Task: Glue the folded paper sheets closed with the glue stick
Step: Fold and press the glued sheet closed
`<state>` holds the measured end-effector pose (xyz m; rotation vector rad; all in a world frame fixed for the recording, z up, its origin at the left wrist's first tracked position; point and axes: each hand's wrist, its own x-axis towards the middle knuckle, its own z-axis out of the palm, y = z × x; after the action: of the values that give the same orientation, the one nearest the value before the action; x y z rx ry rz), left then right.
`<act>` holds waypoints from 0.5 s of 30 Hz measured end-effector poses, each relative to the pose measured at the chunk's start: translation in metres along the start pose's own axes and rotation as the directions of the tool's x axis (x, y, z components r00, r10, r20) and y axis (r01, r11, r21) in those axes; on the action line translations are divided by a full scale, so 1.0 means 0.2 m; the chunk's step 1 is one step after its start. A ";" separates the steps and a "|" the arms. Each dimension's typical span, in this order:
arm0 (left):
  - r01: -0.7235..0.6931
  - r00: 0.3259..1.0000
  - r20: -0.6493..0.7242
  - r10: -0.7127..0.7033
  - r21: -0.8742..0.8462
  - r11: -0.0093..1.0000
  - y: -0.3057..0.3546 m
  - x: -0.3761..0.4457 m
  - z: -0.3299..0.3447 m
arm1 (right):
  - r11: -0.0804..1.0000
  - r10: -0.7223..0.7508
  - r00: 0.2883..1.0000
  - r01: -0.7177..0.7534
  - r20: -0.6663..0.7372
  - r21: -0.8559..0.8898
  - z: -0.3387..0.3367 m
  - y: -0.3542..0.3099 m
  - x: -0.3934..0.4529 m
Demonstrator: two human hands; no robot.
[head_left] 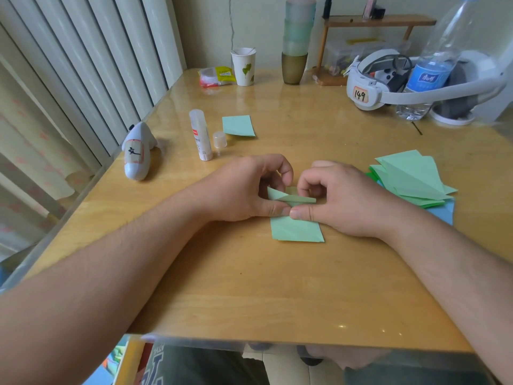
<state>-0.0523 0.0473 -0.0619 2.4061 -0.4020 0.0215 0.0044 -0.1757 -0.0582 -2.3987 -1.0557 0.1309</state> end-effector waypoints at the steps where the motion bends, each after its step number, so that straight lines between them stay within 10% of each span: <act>1: 0.002 1.000 -0.002 -0.002 0.002 1.000 0.00 0.00 0.00 | 1.000 -0.001 1.000 0.001 -0.001 0.001 0.00 0.00 0.00; 15: 0.012 0.999 -0.031 -0.011 0.051 0.999 0.01 -0.01 -0.01 | 0.999 0.041 0.999 -0.041 0.001 0.020 -0.01 0.01 0.00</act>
<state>-0.0549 0.0488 -0.0599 2.4556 -0.3775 0.0645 0.0055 -0.1778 -0.0575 -2.4032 -1.0017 0.1560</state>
